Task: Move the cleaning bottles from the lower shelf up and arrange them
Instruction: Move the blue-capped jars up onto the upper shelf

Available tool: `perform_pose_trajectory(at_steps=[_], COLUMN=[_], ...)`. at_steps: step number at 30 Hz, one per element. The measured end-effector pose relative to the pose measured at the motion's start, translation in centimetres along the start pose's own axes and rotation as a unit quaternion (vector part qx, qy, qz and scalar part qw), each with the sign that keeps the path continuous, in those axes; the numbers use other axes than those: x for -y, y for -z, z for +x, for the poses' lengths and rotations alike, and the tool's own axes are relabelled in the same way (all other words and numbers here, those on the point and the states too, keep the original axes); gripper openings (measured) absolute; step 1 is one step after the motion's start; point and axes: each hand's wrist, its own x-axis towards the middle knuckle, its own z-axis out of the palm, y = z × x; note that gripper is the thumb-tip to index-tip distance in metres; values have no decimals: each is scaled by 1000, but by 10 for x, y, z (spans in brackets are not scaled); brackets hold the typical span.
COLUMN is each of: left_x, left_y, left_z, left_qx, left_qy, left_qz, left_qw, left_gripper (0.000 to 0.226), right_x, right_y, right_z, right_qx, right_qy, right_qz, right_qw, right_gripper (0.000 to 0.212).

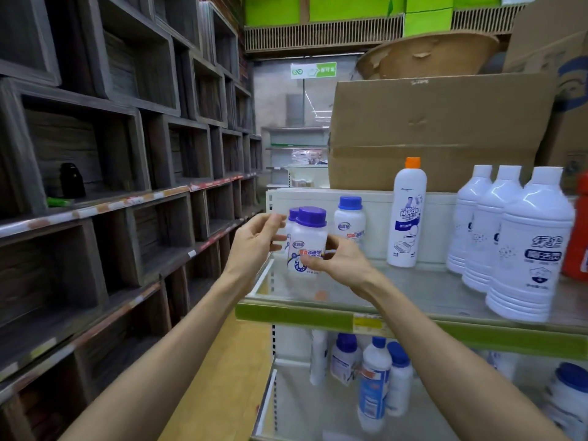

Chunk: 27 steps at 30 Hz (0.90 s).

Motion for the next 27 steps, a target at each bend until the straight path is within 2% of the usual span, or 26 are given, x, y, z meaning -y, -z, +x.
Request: perform_pose_trajectory(at_steps=[4, 12, 14, 19, 27], left_x=[21, 37, 37, 41, 38], left_y=[16, 28, 28, 27, 19], left_z=[-5, -8, -9, -12, -27], left_qx=[-12, 9, 14, 41, 80], left_qy=[19, 19, 18, 6, 0], left_qz=[1, 3, -6, -16, -37], left_qw=[1000, 1000, 1000, 999, 996], left_gripper=[24, 23, 23, 23, 22], right_x=[-7, -15, -15, -15, -12], right_y=[-19, -40, -41, -40, -38], right_z=[19, 40, 44, 50, 46], right_qx=[-15, -22, -33, -36, -36], right_qy=[-23, -53, -55, -74, -77], right_qz=[-44, -101, -114, -102, -121], right_qw=[999, 993, 991, 991, 989], right_gripper=[31, 41, 35, 30, 39])
